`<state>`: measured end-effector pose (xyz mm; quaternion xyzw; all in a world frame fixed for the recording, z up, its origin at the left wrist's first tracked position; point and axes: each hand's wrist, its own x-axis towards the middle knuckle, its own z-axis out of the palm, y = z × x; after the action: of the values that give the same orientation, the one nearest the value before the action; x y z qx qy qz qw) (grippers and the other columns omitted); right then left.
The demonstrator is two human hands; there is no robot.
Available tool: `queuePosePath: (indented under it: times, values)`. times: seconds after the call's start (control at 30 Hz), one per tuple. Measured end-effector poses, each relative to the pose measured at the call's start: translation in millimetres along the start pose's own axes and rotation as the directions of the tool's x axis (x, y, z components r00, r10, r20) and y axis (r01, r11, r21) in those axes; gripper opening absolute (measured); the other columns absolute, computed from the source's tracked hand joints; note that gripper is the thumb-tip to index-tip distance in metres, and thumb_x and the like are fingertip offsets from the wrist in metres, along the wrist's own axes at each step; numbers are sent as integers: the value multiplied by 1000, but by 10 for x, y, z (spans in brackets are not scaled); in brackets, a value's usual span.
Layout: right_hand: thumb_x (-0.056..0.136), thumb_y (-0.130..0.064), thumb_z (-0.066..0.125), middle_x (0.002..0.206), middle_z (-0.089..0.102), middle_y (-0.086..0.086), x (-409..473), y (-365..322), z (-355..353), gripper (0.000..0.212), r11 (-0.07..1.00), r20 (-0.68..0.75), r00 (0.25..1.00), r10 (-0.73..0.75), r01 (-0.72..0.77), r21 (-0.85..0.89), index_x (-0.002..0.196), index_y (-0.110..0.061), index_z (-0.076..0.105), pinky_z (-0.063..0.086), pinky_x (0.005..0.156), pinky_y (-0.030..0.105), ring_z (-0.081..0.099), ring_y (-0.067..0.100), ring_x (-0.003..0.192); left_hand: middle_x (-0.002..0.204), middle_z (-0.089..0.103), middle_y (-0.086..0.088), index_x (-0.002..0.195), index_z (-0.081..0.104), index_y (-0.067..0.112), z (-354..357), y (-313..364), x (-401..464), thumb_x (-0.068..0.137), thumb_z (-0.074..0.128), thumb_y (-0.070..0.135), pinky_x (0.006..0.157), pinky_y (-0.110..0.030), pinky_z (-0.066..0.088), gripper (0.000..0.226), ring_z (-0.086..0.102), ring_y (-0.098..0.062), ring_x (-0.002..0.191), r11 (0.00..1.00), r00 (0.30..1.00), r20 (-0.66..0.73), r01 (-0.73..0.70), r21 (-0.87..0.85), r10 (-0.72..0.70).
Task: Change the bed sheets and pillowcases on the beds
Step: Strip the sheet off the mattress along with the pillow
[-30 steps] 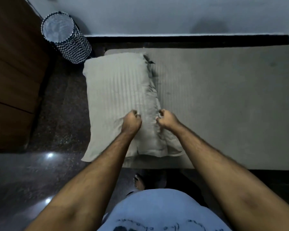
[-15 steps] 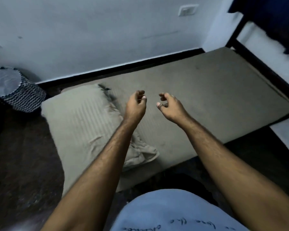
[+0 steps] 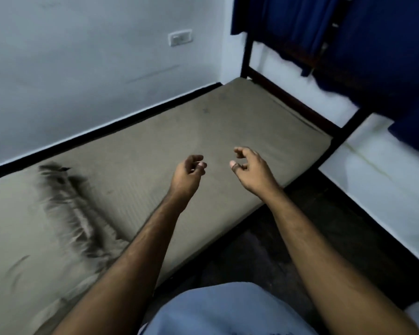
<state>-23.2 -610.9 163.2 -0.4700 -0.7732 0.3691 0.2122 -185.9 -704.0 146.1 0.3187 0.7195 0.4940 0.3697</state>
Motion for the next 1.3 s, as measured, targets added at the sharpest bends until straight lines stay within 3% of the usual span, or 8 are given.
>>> queuePosePath:
  times: [0.2,0.27,0.5,0.57,0.8,1.13,1.2,1.3]
  values:
    - [97,-24,63,128,59,2,262,1259,-1224,39,984,-99,979,176,-172,46,134,-15,57,43,88,21,60,12,106,116,69,-4,131,58,16,1725,483,334,104,53,20,81,-29,51,28,69,-17,102,1000,982,186,-15,19,11]
    - [97,-25,64,125,61,2,369,1591,-1469,38,970,-96,967,235,-227,86,133,-15,57,46,92,25,60,14,112,117,69,-4,133,57,16,2083,617,430,105,53,21,81,-24,51,29,69,-17,103,999,975,221,-31,31,23]
    - [94,-20,66,110,66,3,1136,2545,-1972,34,923,-68,925,374,-364,126,126,-9,61,51,98,34,63,17,103,120,67,-8,135,54,10,3052,760,1123,106,48,16,68,-9,48,30,66,-14,96,999,959,280,30,28,-36]
    - [94,-21,66,113,67,4,1381,2746,-2088,35,919,-56,921,386,-379,112,127,-9,61,49,95,29,63,17,105,121,66,-14,135,54,4,3318,737,1402,107,46,15,63,-5,47,30,65,-17,95,998,957,285,56,8,-56]
    - [97,-26,64,106,62,0,2067,3293,-2766,29,873,-16,876,481,-478,92,122,-12,62,45,83,26,60,16,99,121,67,-11,134,54,8,4371,949,2328,106,49,20,65,-17,46,30,66,-15,94,990,890,433,114,88,-141]
    - [95,-23,66,82,62,-6,2928,4572,-3213,12,796,71,820,567,-569,206,102,-14,70,52,79,32,66,19,86,119,63,-19,137,51,-3,5575,1035,3176,105,50,9,55,-6,47,34,61,-24,101,958,879,384,243,151,-283]
    - [93,-24,66,83,65,-6,3200,4923,-3248,3,773,129,801,585,-598,210,91,-24,68,55,84,38,69,23,90,116,61,-20,137,50,-5,5849,1011,3370,105,50,8,55,-6,47,34,61,-23,96,947,886,338,279,159,-318]
    - [89,-35,67,95,71,0,3599,5509,-3127,10,723,228,753,617,-657,214,83,-26,65,57,91,44,70,27,97,116,62,-18,136,50,-3,6199,935,3620,104,51,8,56,-6,48,34,61,-14,85,923,867,317,347,169,-384]
